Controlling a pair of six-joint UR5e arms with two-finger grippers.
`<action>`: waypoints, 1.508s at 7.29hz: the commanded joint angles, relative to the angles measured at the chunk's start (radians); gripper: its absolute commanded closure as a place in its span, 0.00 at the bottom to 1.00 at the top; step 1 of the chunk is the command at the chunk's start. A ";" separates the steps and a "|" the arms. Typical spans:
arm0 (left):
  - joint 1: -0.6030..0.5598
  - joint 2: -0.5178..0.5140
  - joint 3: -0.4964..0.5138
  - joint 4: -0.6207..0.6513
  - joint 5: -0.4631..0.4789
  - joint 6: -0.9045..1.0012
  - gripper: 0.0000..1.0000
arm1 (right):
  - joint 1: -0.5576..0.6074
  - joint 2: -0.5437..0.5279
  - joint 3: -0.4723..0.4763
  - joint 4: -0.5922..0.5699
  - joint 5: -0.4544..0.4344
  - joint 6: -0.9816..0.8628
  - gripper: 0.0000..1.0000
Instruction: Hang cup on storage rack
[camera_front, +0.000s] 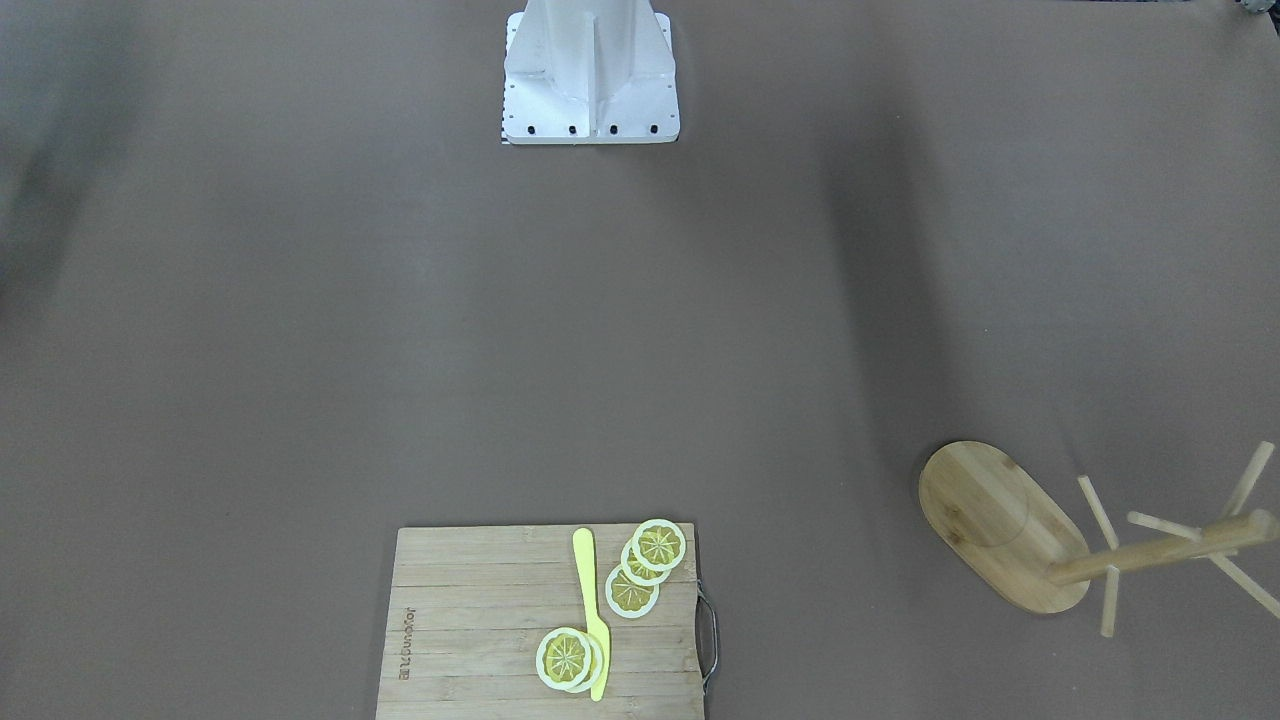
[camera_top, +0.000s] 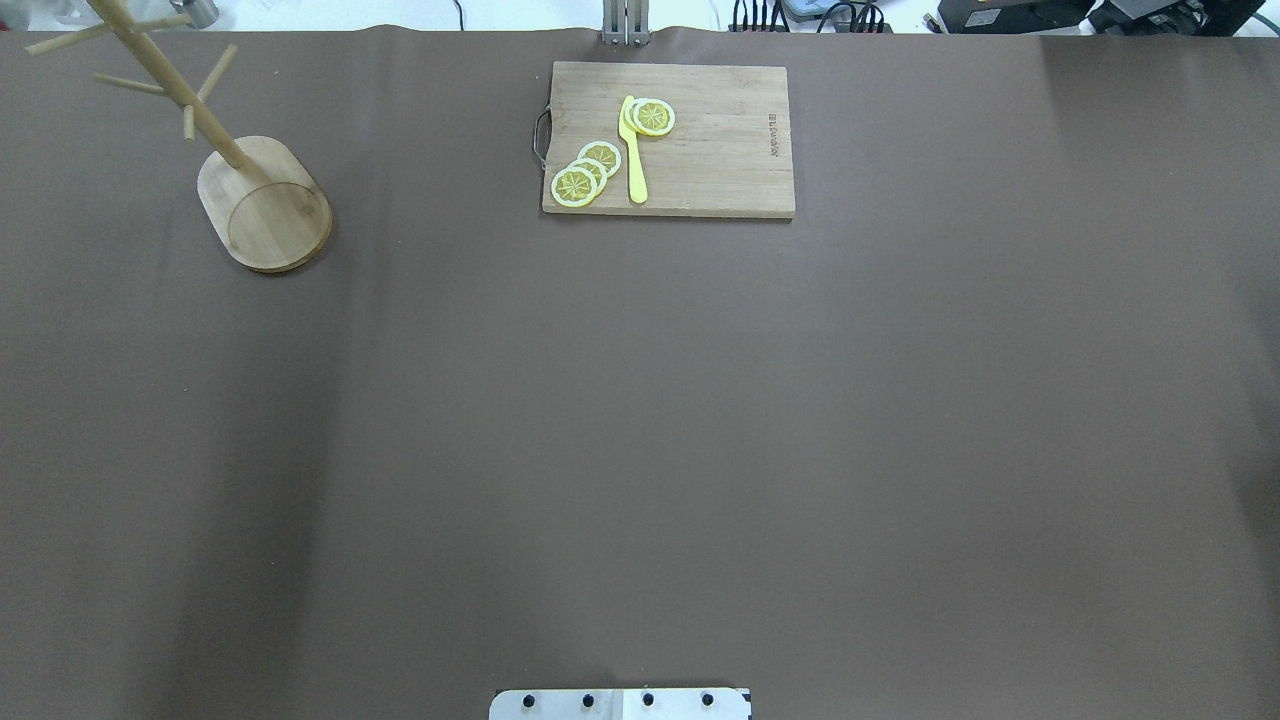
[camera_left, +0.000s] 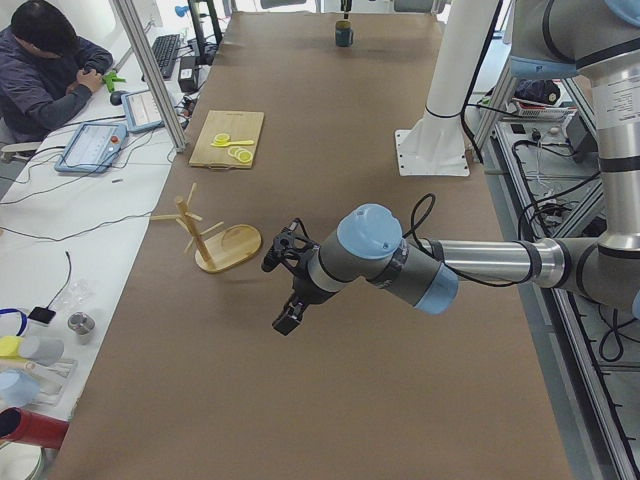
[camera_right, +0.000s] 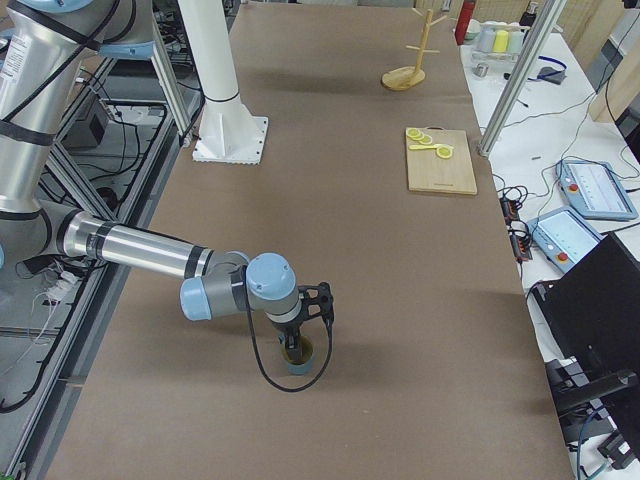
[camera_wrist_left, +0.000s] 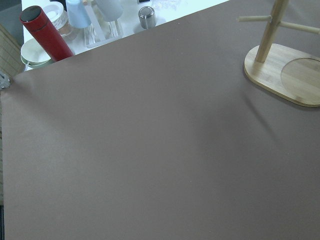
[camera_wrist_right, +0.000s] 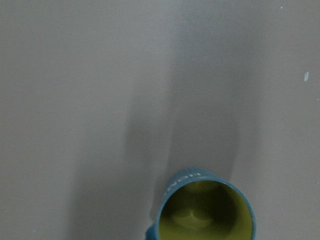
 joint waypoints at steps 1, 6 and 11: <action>0.000 0.000 -0.002 -0.010 0.000 -0.001 0.01 | 0.009 0.005 -0.128 0.122 -0.036 -0.002 0.00; -0.001 0.012 0.000 -0.039 0.000 0.001 0.01 | 0.009 0.086 -0.166 0.121 -0.080 0.135 0.04; -0.001 0.010 0.002 -0.039 0.002 0.001 0.01 | 0.009 0.053 -0.223 0.217 -0.081 0.135 0.26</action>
